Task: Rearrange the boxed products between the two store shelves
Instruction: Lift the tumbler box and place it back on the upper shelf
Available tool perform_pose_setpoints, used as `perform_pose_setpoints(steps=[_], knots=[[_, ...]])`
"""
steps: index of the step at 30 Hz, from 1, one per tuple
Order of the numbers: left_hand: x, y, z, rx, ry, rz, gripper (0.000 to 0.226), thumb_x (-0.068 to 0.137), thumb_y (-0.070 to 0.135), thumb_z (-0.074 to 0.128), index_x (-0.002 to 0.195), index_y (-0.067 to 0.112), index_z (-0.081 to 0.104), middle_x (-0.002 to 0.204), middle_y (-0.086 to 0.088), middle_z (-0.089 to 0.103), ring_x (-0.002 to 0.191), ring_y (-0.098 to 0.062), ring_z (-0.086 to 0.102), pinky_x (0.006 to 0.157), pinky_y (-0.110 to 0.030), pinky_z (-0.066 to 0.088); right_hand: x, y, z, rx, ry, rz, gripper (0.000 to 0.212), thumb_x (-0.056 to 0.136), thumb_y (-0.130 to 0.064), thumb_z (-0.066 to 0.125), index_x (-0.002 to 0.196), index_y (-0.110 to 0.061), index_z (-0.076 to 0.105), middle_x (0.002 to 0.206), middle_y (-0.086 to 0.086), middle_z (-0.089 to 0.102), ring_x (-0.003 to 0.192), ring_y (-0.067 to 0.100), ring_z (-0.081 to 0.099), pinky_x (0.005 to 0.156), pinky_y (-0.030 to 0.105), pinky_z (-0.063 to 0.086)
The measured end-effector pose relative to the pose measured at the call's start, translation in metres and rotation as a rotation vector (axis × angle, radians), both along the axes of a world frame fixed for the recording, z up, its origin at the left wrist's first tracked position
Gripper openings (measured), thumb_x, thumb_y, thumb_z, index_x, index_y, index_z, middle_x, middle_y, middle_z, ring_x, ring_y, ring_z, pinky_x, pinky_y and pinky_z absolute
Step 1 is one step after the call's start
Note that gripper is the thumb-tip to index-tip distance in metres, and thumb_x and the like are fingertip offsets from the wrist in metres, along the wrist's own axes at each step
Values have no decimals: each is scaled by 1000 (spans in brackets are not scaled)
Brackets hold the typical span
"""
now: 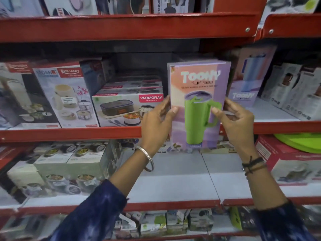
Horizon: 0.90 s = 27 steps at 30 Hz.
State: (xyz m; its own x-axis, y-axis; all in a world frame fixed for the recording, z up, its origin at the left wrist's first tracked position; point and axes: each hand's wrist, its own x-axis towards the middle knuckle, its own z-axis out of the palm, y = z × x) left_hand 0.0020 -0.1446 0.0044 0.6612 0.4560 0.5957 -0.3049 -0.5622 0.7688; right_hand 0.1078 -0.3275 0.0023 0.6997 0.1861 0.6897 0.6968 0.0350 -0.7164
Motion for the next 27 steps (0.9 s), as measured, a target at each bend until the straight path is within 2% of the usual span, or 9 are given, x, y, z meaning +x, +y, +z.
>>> perform_pose_setpoints(steps=[2, 5, 10, 12, 15, 18, 20, 23, 27], knots=[[14, -3, 10, 9, -29, -25, 52, 90, 23, 59, 139, 15, 45, 129, -3, 64, 117, -9, 61, 99, -39, 52, 14, 0, 12, 0, -26, -3, 49, 82, -22, 70, 128, -10, 57, 124, 1, 64, 110, 9, 63, 92, 28, 54], [39, -7, 18, 27, -50, -36, 54, 91, 4, 56, 142, 14, 40, 132, -3, 61, 117, -5, 56, 103, -27, 46, 33, 6, 22, 25, -37, -15, 50, 83, -12, 68, 130, -4, 53, 127, -8, 57, 107, -7, 60, 93, 18, 50], [79, -6, 6, 35, -17, -5, 55, 91, 1, 54, 142, 14, 38, 124, -9, 64, 104, -6, 56, 93, -21, 46, 71, 15, 10, 8, 14, -56, 51, 85, -10, 65, 133, -4, 49, 130, -8, 51, 102, -21, 54, 93, 8, 44], [92, -4, -2, 50, 24, 25, 55, 92, 4, 55, 143, 15, 37, 121, -16, 66, 95, -16, 59, 90, -31, 50, 85, 17, -1, -9, 53, -56, 51, 86, -13, 65, 134, -7, 49, 132, -6, 53, 107, -14, 55, 96, 13, 45], [107, 1, -14, 105, 75, 36, 56, 92, 7, 54, 144, 21, 36, 109, -22, 69, 77, -12, 52, 78, -31, 50, 106, 15, -18, -34, 105, -53, 54, 85, -26, 67, 134, -11, 50, 134, 8, 58, 119, 13, 58, 101, 31, 48], [117, 4, -17, 187, 105, 89, 56, 91, 6, 55, 143, 20, 38, 80, -27, 67, 47, -9, 35, 59, -33, 47, 119, 16, -23, -54, 140, -57, 55, 84, -27, 67, 133, -11, 51, 133, 10, 59, 123, 18, 55, 104, 38, 46], [124, 7, -16, 209, 114, 119, 56, 90, 7, 56, 143, 19, 39, 77, -28, 66, 49, -11, 39, 62, -36, 51, 124, 21, -21, -54, 172, -52, 54, 84, -20, 68, 134, -9, 50, 133, 10, 59, 124, 17, 54, 105, 38, 45], [133, 15, -18, 206, 134, 115, 57, 91, 9, 57, 143, 21, 38, 89, -24, 71, 66, -18, 56, 77, -41, 57, 132, 29, -23, -49, 167, -61, 52, 84, -20, 67, 133, -10, 51, 131, 10, 60, 123, 17, 55, 105, 37, 45], [142, 20, -19, 167, 139, 78, 58, 91, 9, 56, 143, 24, 36, 79, -8, 60, 73, -14, 47, 77, -26, 45, 136, 34, -25, -65, 154, -90, 47, 86, -20, 65, 131, -10, 53, 128, 8, 62, 121, 18, 56, 103, 34, 45]])
